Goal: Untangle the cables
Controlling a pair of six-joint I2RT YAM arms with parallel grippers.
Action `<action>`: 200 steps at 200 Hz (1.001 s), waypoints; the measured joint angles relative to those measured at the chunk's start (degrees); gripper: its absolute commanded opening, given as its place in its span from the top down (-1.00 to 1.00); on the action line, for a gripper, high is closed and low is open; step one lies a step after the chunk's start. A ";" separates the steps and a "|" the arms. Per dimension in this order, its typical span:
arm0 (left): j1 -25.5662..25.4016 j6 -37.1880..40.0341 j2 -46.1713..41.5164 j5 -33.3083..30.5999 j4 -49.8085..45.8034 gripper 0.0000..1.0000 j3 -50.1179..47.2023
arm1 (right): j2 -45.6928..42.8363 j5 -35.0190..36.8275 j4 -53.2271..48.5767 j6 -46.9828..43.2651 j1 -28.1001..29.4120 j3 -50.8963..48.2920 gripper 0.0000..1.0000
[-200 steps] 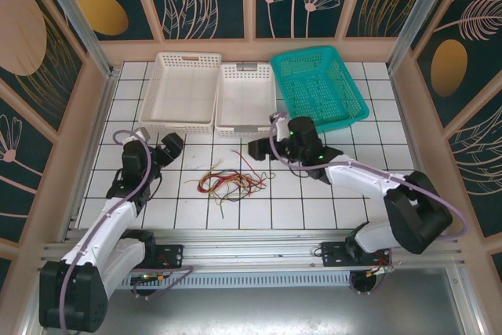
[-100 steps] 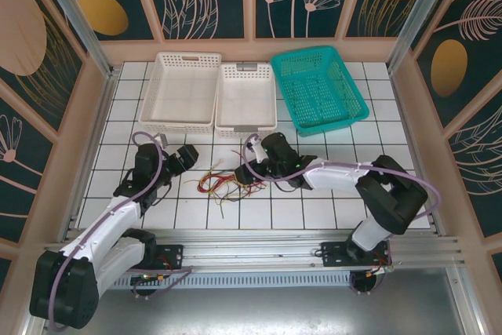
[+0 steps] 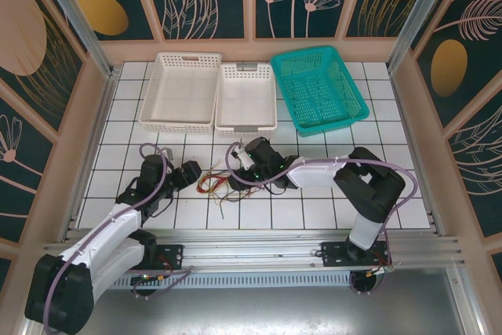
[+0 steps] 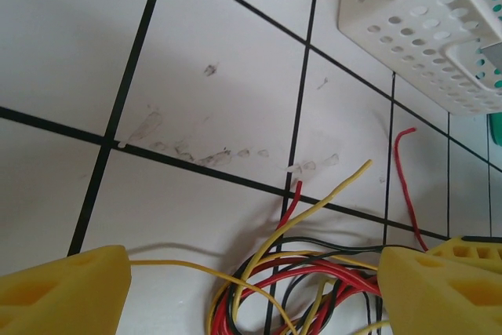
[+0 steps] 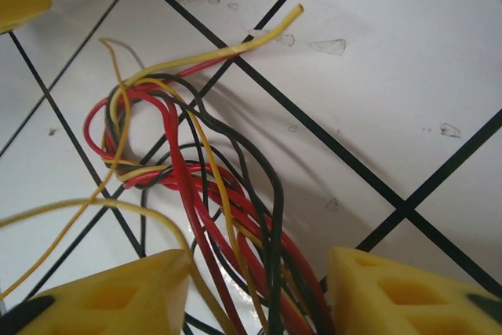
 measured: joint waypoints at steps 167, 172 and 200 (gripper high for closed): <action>-5.18 -5.60 1.88 -3.39 6.21 -0.63 1.11 | -6.91 0.87 4.07 -2.14 -1.20 -6.88 1.00; -5.18 -6.23 0.72 -3.69 7.39 -0.63 0.85 | -7.65 0.55 4.85 -2.16 -1.27 -7.69 1.00; -5.18 -10.16 -2.78 -4.35 15.08 -0.53 -1.53 | -11.67 -1.90 9.75 -1.44 -2.75 -11.98 1.00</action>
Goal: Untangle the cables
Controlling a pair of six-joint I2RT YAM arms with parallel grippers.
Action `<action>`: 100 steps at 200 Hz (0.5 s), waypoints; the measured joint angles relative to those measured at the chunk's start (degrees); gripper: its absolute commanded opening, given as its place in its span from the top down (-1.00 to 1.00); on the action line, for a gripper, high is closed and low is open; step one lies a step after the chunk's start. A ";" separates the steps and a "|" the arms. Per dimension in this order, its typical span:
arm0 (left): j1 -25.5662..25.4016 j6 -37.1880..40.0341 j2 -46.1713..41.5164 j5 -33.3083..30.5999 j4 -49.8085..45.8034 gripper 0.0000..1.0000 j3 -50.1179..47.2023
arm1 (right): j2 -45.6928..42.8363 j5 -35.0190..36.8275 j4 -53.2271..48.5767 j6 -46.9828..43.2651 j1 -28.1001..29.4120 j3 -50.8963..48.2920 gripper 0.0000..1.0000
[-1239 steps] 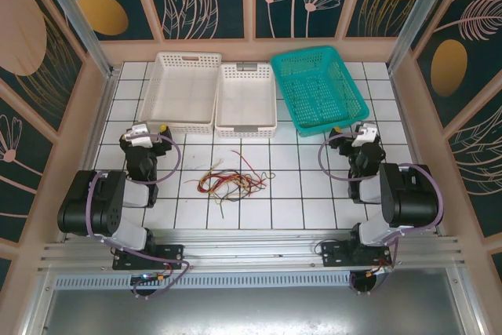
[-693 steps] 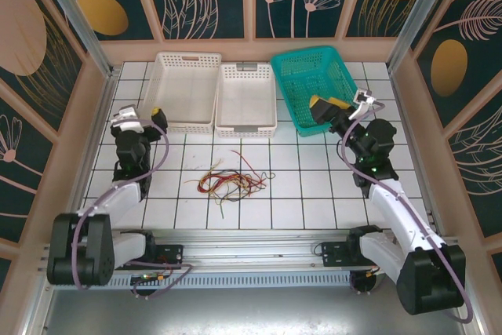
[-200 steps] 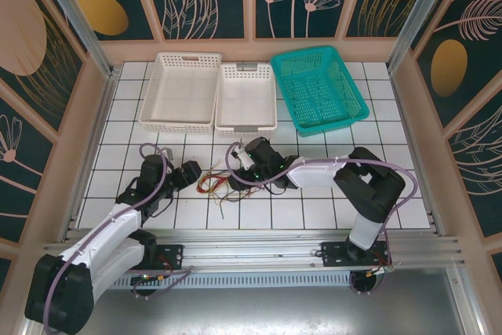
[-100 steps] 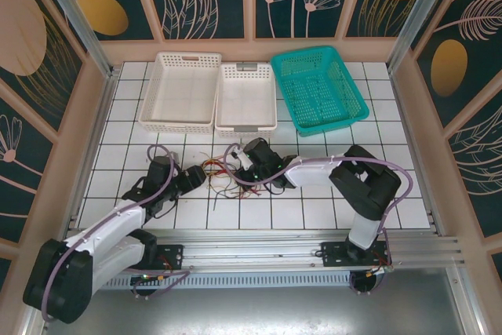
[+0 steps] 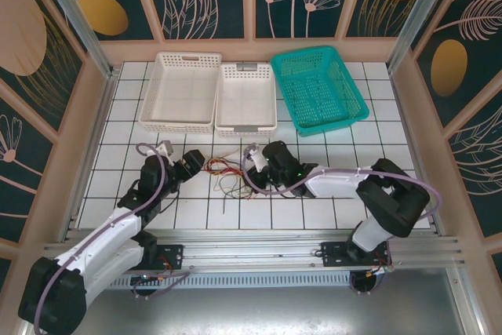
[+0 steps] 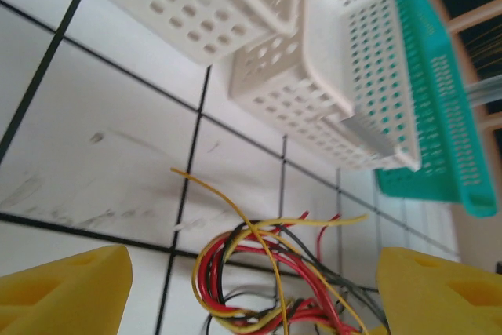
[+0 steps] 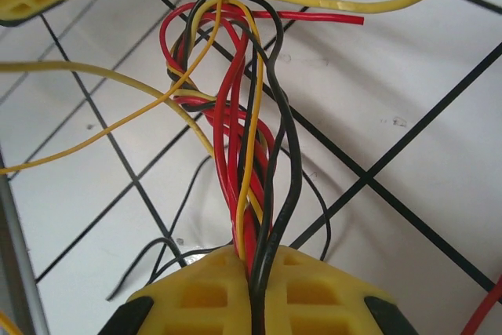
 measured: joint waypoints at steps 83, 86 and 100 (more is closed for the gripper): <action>0.00 -3.96 5.73 5.25 11.69 -0.19 -1.36 | -4.63 -8.48 10.95 4.59 -5.20 -5.42 1.00; 0.00 -4.00 5.88 5.55 12.24 -0.19 -1.44 | -4.68 -8.63 11.21 4.59 -5.29 -5.49 1.00; -0.02 -4.59 6.73 6.78 14.93 -0.11 -1.92 | -4.76 -9.62 12.31 5.20 -5.57 -5.53 1.00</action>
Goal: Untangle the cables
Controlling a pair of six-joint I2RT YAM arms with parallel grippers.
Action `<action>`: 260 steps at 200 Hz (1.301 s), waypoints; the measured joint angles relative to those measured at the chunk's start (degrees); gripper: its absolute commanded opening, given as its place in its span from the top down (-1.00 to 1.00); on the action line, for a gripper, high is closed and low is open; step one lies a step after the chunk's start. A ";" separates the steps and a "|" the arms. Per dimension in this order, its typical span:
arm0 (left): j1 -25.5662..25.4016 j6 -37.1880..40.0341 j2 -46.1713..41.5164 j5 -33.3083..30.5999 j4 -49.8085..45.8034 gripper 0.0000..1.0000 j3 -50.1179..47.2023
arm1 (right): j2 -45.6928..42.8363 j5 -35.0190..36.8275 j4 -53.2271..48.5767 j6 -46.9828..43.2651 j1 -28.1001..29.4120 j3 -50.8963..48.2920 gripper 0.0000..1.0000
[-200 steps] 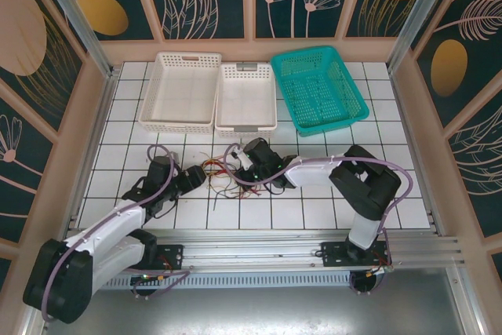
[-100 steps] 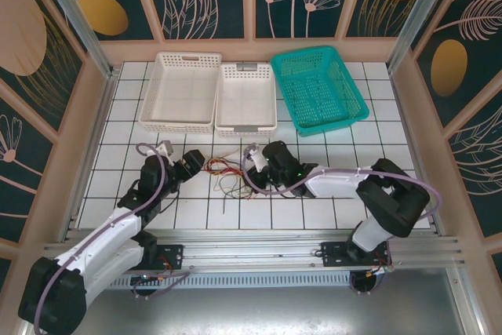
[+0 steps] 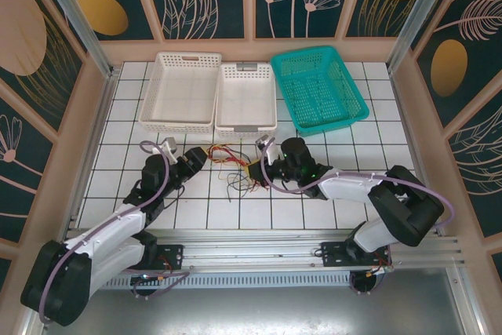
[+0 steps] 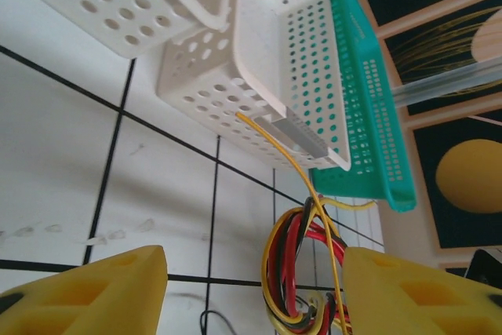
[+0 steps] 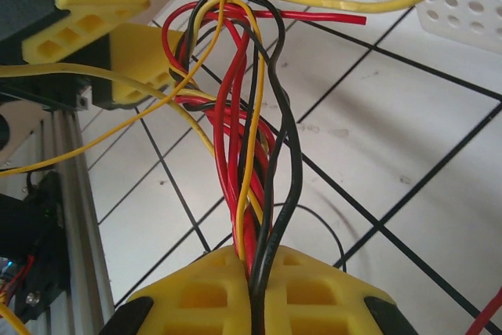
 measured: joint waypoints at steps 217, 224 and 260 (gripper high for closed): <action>-3.37 -0.46 5.53 5.49 10.75 1.00 -0.35 | 0.00 -6.29 3.82 4.26 -1.25 -0.33 1.00; -3.37 -0.24 5.49 5.46 10.56 1.00 -0.28 | 0.00 -6.27 3.69 4.26 -1.25 -0.33 0.96; -3.78 2.21 3.85 4.61 5.44 1.00 1.20 | -1.57 -4.70 0.61 3.58 -1.29 -0.13 0.18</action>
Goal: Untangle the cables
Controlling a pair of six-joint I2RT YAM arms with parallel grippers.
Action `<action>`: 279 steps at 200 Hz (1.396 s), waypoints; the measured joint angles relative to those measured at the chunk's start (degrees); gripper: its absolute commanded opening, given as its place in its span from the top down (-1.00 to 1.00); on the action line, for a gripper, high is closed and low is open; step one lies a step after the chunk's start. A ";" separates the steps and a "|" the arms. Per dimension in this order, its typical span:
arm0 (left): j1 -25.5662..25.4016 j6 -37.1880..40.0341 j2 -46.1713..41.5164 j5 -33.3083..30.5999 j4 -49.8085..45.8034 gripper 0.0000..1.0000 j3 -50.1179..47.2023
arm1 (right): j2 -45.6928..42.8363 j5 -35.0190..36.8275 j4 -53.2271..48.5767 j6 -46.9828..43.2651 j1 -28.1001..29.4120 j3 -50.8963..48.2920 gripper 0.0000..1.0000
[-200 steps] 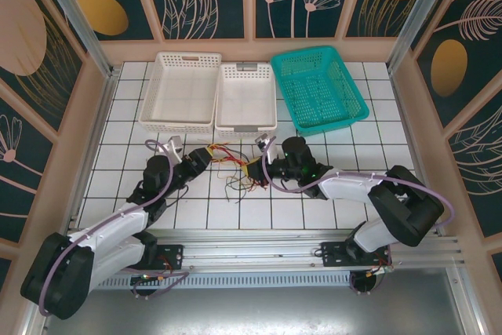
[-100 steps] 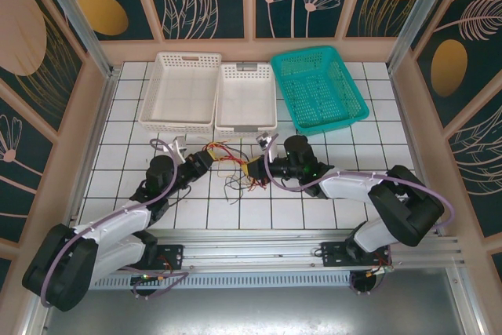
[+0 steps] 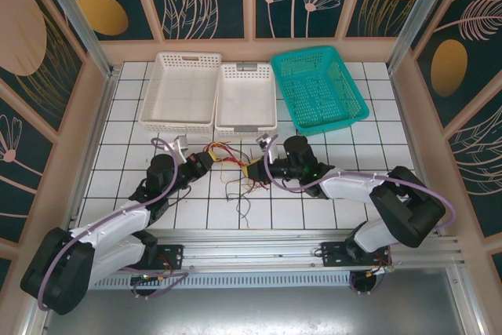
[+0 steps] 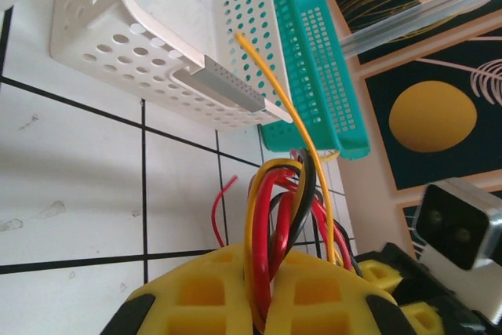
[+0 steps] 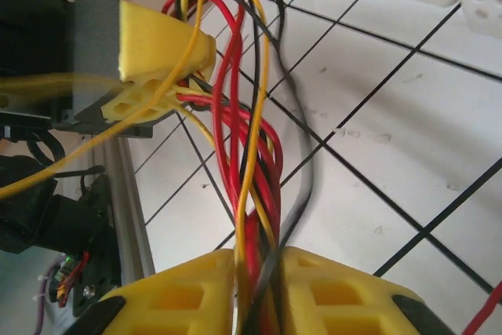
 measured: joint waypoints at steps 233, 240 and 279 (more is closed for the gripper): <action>-6.12 11.50 0.92 -4.94 -19.87 1.00 14.29 | 8.13 27.45 -16.61 -6.86 7.63 19.80 0.04; -6.12 11.47 0.57 -4.87 -19.96 1.00 14.27 | 8.50 27.82 -16.63 -6.86 7.63 19.96 0.04; -6.12 11.52 -2.43 -3.63 -20.46 1.00 13.73 | 9.38 31.06 -17.09 -6.88 8.11 20.85 0.07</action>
